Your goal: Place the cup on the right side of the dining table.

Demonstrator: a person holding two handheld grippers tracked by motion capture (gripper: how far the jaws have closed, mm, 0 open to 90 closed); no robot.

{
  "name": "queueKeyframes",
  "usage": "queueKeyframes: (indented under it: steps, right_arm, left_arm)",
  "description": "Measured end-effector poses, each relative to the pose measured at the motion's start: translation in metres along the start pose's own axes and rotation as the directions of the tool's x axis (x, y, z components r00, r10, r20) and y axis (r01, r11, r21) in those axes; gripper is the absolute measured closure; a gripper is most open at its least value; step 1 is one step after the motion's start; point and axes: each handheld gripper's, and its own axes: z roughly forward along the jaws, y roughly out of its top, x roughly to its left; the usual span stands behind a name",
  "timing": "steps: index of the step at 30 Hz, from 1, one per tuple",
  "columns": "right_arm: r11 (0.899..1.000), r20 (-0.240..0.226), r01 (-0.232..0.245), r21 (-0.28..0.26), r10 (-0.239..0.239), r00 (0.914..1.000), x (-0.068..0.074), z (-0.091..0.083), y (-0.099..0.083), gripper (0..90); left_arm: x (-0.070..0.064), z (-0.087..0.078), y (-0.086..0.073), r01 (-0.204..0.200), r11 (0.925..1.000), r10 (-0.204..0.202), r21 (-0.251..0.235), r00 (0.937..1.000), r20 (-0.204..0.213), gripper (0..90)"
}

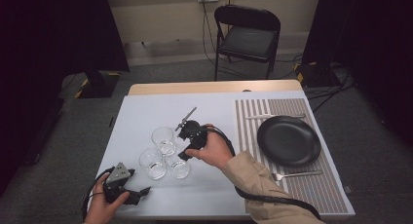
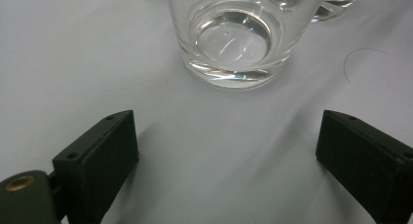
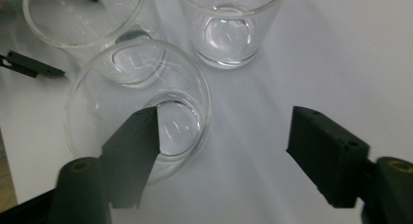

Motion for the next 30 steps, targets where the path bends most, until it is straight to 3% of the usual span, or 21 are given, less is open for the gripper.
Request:
queueKeyframes:
  steps: [5, 16, 19, 26, 27, 30]
  right_arm:
    - [0.999, 0.015, 0.015, 0.038, -0.015, 0.9998, 0.002, 0.007, -0.002, 32.4]
    - [0.997, -0.013, 0.021, 0.071, -0.02, 0.9997, 0.009, 0.02, -0.001, 52.6]
    - [0.994, -0.01, 0.048, 0.102, -0.047, 0.9988, 0.012, 0.025, -0.004, 59.5]
    - [0.994, -0.02, 0.01, 0.111, -0.008, 0.9998, 0.005, 0.023, -0.017, 75.0]
    - [0.995, -0.058, -0.023, 0.101, 0.029, 0.9979, 0.002, 0.022, -0.021, 78.9]
    - [0.996, -0.081, -0.042, 0.074, 0.048, 0.9956, 0.001, 0.02, -0.025, 83.6]
  left_arm:
    - [0.0, 0.0, 0.0, -0.001, 1.0, 0.001, 0.001, 1.0, 0.0, 7.5]
    - [0.0, 0.0, 0.0, -0.001, 1.0, 0.001, 0.0, 1.0, 0.0, 7.5]
    - [0.0, 0.0, 0.0, -0.001, 1.0, 0.001, 0.001, 1.0, 0.0, 7.5]
    - [0.0, 0.0, 0.0, 0.001, 1.0, -0.001, 0.0, 1.0, 0.001, 7.5]
    - [0.0, 0.0, 0.0, 0.002, 1.0, -0.002, 0.001, 1.0, 0.001, 7.5]
    - [0.0, 0.0, 0.0, -0.002, 1.0, 0.002, 0.003, 1.0, 0.0, 7.5]
